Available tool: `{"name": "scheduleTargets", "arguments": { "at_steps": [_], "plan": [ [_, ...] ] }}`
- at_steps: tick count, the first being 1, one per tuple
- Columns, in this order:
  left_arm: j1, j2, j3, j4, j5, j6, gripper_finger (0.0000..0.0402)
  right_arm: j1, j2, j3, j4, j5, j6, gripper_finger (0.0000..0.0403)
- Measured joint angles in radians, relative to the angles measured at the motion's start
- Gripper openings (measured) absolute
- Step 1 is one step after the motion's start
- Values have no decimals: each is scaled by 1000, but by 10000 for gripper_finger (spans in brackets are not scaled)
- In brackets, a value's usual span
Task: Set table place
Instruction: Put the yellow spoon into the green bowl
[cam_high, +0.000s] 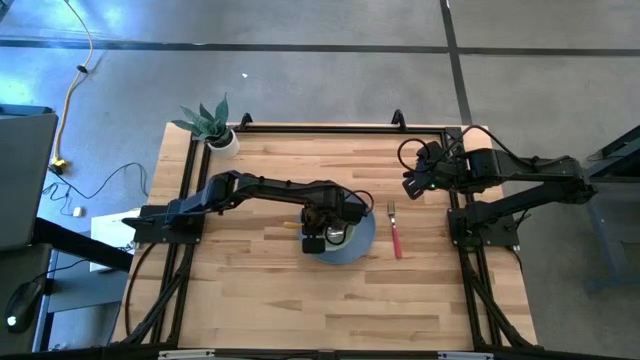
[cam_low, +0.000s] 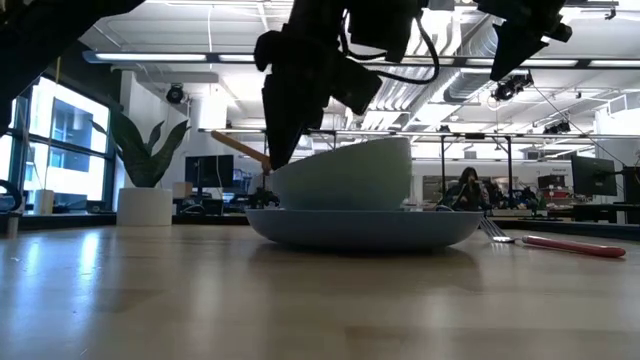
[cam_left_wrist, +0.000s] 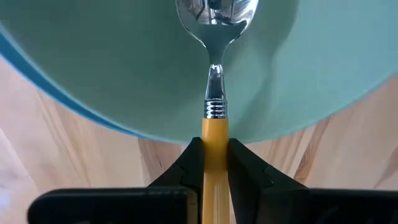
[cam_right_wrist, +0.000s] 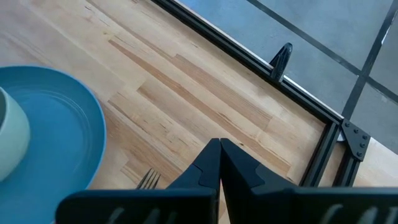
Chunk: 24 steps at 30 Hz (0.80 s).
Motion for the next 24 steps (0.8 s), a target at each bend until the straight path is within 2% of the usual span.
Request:
{"name": "scheduleTargets", "arguments": {
  "at_steps": [9, 18, 24],
  "plan": [
    [0, -1, 2, 2, 0, -3, 32, 0, 0, 0, 0, 0, 0, 0],
    [0, -1, 3, 1, -1, -2, 63, 0, 0, 0, 0, 0, 2, 0],
    [0, -2, 64, 4, -4, 0, 97, 0, 0, 0, 0, 0, 3, 0]
  ]
}}
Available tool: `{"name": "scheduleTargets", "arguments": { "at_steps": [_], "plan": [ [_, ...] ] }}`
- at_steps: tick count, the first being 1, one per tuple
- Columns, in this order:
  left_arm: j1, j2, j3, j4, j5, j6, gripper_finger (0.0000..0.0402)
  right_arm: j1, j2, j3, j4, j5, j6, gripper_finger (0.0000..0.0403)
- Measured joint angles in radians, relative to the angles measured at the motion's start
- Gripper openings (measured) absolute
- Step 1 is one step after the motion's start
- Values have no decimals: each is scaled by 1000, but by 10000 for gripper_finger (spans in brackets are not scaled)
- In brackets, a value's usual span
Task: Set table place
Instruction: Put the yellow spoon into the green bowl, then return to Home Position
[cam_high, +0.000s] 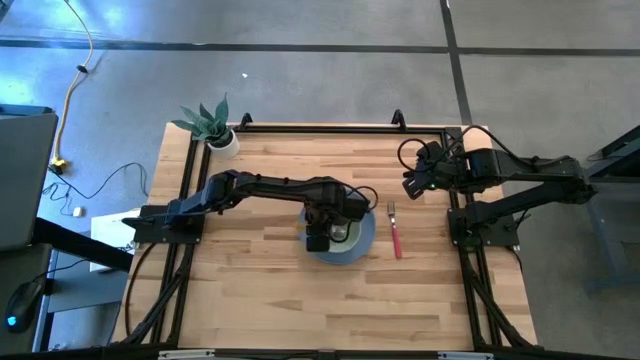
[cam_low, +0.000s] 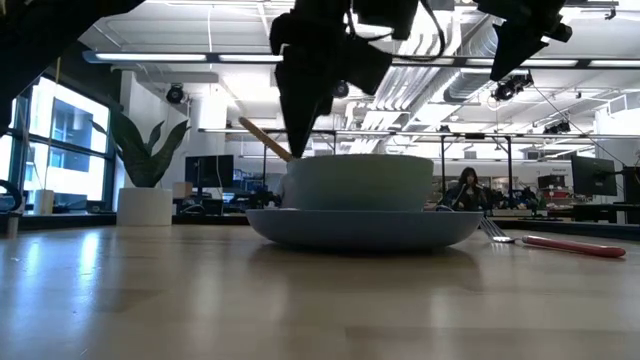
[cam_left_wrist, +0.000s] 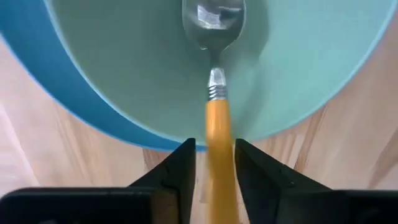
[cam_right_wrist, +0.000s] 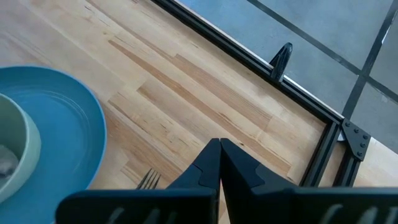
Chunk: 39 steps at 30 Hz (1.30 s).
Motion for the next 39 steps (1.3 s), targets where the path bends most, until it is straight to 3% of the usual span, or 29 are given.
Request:
{"name": "scheduleTargets", "arguments": {
  "at_steps": [8, 14, 17, 22, 26, 28, 31, 37, 39],
  "plan": [
    [0, 0, 96, -8, -62, -1, 149, 0, 0, 0, 0, 0, -3, 0],
    [-4, -19, 172, -3, -72, -61, 164, 0, 0, 0, 0, -1, -10, 0],
    [-21, -77, 165, -9, -186, -123, 164, 0, -2, 0, -7, -5, -11, 0],
    [-65, -207, 165, -8, -428, -183, 116, 0, -39, 0, -9, -5, -37, 0],
    [-91, -329, 133, -8, -488, -233, 34, 10, -117, 0, -12, -29, -53, 0],
    [-107, -402, 83, -6, -523, -274, 10, 36, -168, 0, -11, -34, -53, 0],
    [-140, -528, -51, -6, -599, -366, 15, 94, -253, 0, -17, -6, -41, 0],
    [-257, -856, -504, 5, -668, -701, 4, 212, -400, -1, -2, 25, -21, 0],
    [-312, -976, -679, 86, -671, -800, 1, 241, -435, -18, 38, 27, -59, 0]
  ]
}}
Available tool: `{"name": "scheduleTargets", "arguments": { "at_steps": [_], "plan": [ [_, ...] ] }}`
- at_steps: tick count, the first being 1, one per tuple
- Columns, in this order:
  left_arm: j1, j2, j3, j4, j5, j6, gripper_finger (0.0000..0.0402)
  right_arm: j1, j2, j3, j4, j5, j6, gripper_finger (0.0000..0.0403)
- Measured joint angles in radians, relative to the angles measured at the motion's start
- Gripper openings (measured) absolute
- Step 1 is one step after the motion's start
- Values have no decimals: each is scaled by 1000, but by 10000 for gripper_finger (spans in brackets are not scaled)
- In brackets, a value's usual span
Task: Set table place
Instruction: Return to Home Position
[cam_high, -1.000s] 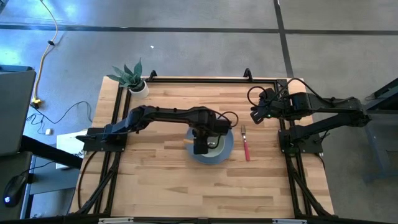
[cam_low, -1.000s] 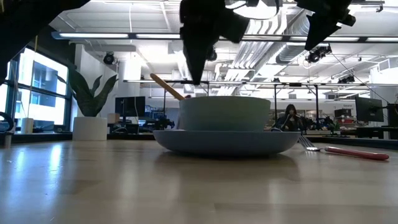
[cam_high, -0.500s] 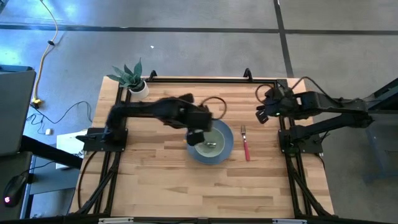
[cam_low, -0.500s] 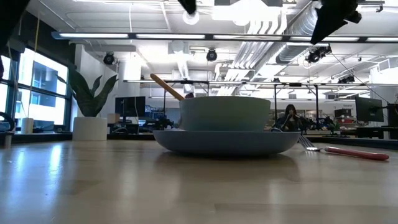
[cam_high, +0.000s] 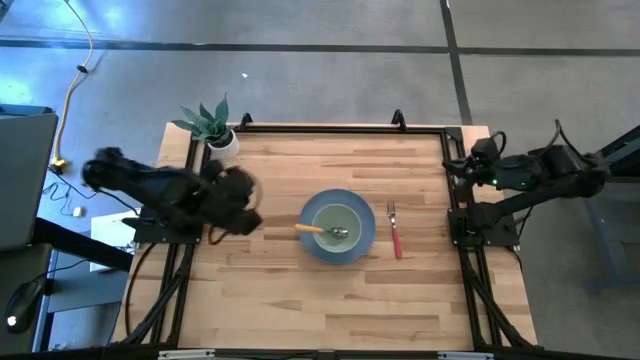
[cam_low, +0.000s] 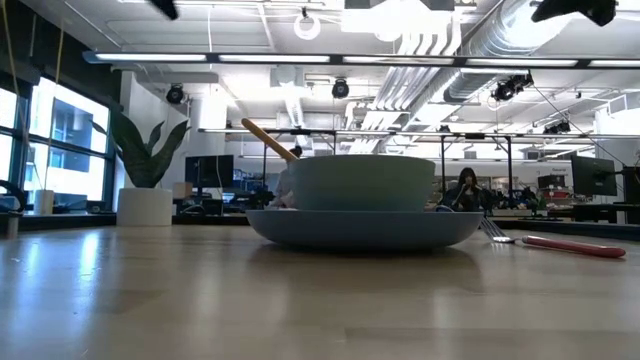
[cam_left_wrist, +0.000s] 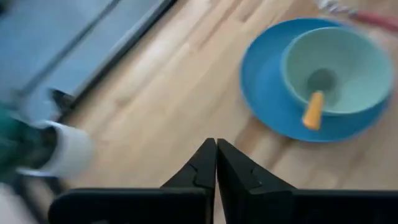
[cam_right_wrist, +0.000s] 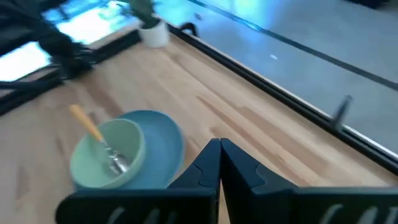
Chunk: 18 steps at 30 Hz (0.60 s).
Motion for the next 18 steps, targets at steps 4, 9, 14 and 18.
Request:
{"name": "scheduleTargets", "arguments": {
  "at_steps": [4, 9, 14, 18],
  "plan": [
    [-104, -259, -363, 330, -9, -52, 1, 47, -86, -84, 148, -12, -91, 0],
    [-130, -532, -769, 758, -16, 9, 0, 75, -235, -263, 383, -35, -172, 0],
    [-71, -720, -1055, 1012, -9, 62, 0, 75, -408, -506, 572, -43, -149, 0],
    [-2, -842, -1182, 1178, 68, 163, 0, 73, -559, -700, 853, -116, -218, 0]
  ]
}}
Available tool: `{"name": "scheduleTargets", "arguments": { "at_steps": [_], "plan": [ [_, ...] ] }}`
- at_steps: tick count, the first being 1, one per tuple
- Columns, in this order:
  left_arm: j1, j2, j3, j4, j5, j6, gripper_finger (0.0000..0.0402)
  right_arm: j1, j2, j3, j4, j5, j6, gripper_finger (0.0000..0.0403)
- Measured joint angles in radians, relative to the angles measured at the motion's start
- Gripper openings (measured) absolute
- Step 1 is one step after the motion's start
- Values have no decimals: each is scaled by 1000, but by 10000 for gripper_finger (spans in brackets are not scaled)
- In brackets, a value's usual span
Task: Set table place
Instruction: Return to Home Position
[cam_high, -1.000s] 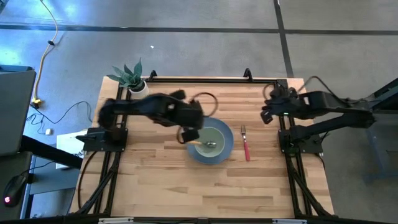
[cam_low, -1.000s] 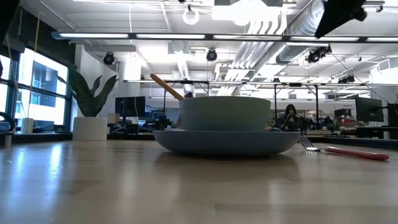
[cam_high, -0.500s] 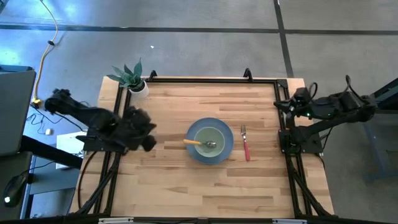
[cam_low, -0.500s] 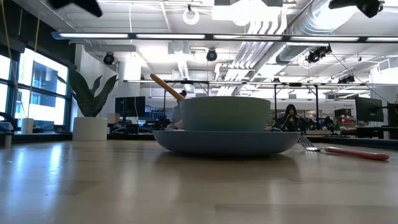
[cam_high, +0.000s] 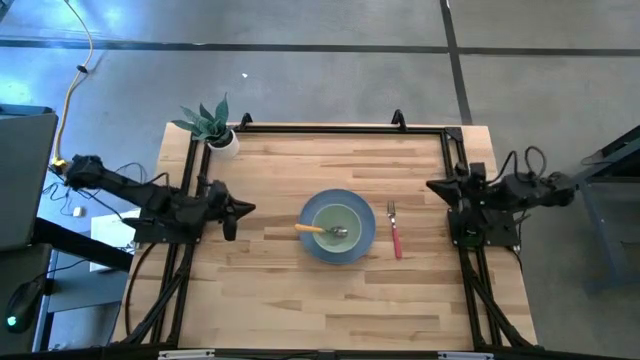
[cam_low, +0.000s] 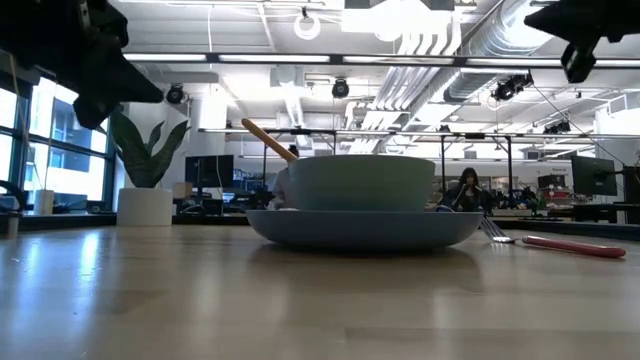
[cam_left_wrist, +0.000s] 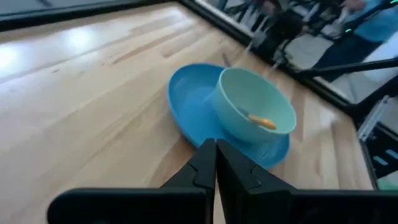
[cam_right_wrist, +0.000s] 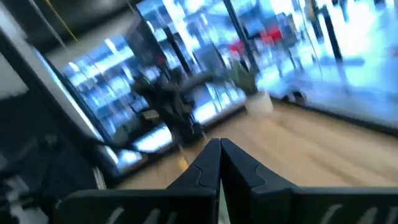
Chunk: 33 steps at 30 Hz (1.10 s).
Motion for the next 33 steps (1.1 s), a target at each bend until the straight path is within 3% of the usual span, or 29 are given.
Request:
{"name": "scheduleTargets", "arguments": {
  "at_steps": [3, 9, 14, 24, 27, 33],
  "plan": [
    [75, -81, -48, 66, 57, 94, 0, -5, -55, -89, 157, 0, -84, 0],
    [248, -225, -76, 24, 234, 205, 0, -41, -57, -116, 68, -15, -27, 0],
    [325, -320, -75, -16, 376, 340, 0, -59, -56, -187, 77, 5, -32, 0],
    [361, -489, -75, -210, 397, 366, 0, -81, -57, -306, 102, -29, -19, 0],
    [360, -487, -77, -246, 397, 351, 0, -81, -57, -336, 126, -33, -21, 0],
    [360, -487, -179, -121, 422, 332, 0, -82, -58, -362, 246, -49, -88, 0]
  ]
}}
